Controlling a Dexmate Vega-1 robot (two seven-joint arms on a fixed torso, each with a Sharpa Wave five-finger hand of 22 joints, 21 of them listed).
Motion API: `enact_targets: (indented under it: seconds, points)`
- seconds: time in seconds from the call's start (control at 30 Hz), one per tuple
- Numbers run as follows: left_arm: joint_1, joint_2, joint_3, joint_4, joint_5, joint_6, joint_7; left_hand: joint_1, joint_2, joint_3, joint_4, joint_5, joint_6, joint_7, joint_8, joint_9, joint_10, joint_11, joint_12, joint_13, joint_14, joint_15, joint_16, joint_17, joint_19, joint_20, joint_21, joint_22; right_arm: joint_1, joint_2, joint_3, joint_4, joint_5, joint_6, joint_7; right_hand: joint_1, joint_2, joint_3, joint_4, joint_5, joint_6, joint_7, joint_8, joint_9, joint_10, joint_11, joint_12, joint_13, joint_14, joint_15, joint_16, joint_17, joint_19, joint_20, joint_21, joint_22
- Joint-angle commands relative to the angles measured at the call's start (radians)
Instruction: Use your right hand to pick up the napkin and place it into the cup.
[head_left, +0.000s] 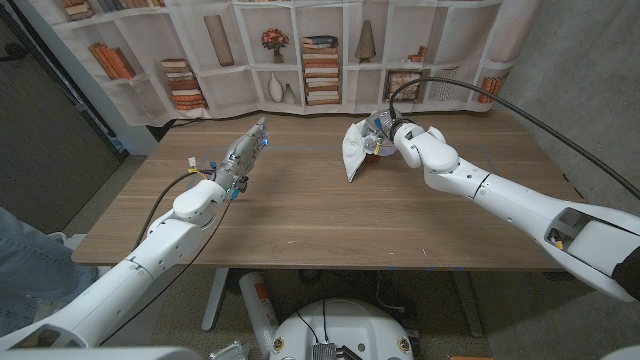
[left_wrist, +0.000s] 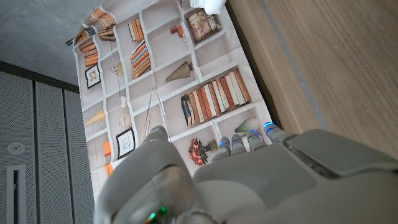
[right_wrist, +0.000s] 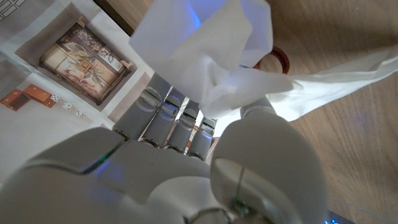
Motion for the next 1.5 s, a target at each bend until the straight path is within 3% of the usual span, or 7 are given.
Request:
enact_targets:
  seconds: [0.03,0.73,1.13,1.23,1.27,1.5]
  points:
    - [-0.010,-0.004,0.007,0.012,-0.002,0.007,-0.008,0.008,0.000,-0.003,-0.001,-0.003,0.007,0.000,0.002,0.004,-0.006,0.000,0.002,0.003,-0.020,0.006,0.000,0.004,-0.063,0.005,-0.001,0.005,0.009,0.005,0.010,0.007,0.013,0.002,0.010,-0.014,-0.001,-0.004,0.000,0.005,0.007,-0.002,0.009,0.004,0.006,0.007,0.006,-0.001,0.013,-0.081,0.007,0.001,0.013,-0.055,-0.004,0.002]
    - [-0.030,-0.013,0.016,0.044,-0.008,0.005,-0.025,0.008,0.002,-0.005,-0.002,-0.003,0.006,-0.001,0.001,0.004,-0.008,0.000,0.001,0.003,-0.021,0.006,-0.001,0.004,-0.063,0.007,-0.004,0.005,0.047,0.017,0.000,0.015,0.000,-0.006,0.046,-0.024,-0.003,-0.008,0.003,0.014,-0.015,-0.002,0.000,0.001,-0.011,0.017,0.003,-0.003,0.011,-0.083,0.005,0.000,0.018,-0.057,-0.010,0.003]
    - [-0.048,-0.019,0.025,0.057,-0.004,0.009,-0.033,0.009,0.003,-0.006,-0.002,-0.004,0.006,0.000,0.001,0.004,-0.008,0.000,0.001,0.003,-0.021,0.006,-0.001,0.004,-0.062,0.008,-0.006,0.005,0.049,0.000,0.014,-0.024,-0.011,-0.021,0.070,-0.027,-0.001,-0.009,0.004,0.018,-0.018,-0.002,0.000,0.000,-0.017,0.017,0.003,-0.004,0.015,-0.085,0.006,0.000,0.020,-0.057,-0.013,0.003]
    - [-0.051,-0.020,0.026,0.056,-0.003,0.010,-0.033,0.009,0.003,-0.006,-0.002,-0.004,0.006,0.001,0.001,0.004,-0.008,0.000,0.001,0.003,-0.021,0.006,-0.001,0.004,-0.062,0.008,-0.006,0.005,0.046,-0.005,0.018,-0.034,-0.014,-0.024,0.075,-0.026,-0.002,-0.008,0.002,0.020,-0.021,-0.002,0.000,-0.001,-0.021,0.028,0.002,-0.005,0.015,-0.079,0.005,0.000,0.020,-0.057,-0.014,0.003]
    - [-0.052,-0.020,0.027,0.056,-0.004,0.011,-0.033,0.009,0.003,-0.006,-0.002,-0.004,0.007,0.001,0.001,0.004,-0.008,0.000,0.001,0.003,-0.022,0.005,-0.001,0.004,-0.062,0.008,-0.007,0.005,0.045,-0.006,0.019,-0.037,-0.014,-0.024,0.076,-0.024,-0.003,-0.008,0.001,0.021,-0.024,-0.002,-0.001,-0.001,-0.013,0.043,0.005,-0.006,0.015,-0.080,0.005,-0.001,0.021,-0.057,-0.016,0.002]
    - [-0.054,-0.013,0.025,0.047,-0.001,0.018,-0.030,0.010,0.004,-0.007,-0.002,-0.004,0.006,0.001,0.000,0.004,-0.008,0.002,0.001,0.003,-0.022,0.007,-0.001,0.004,-0.062,0.008,-0.007,0.005,0.037,-0.015,0.030,-0.059,-0.021,-0.027,0.079,-0.022,-0.004,-0.008,-0.001,0.024,-0.030,-0.002,-0.002,-0.002,-0.011,0.053,0.006,-0.007,0.018,-0.077,0.006,-0.001,0.023,-0.057,-0.018,0.002]
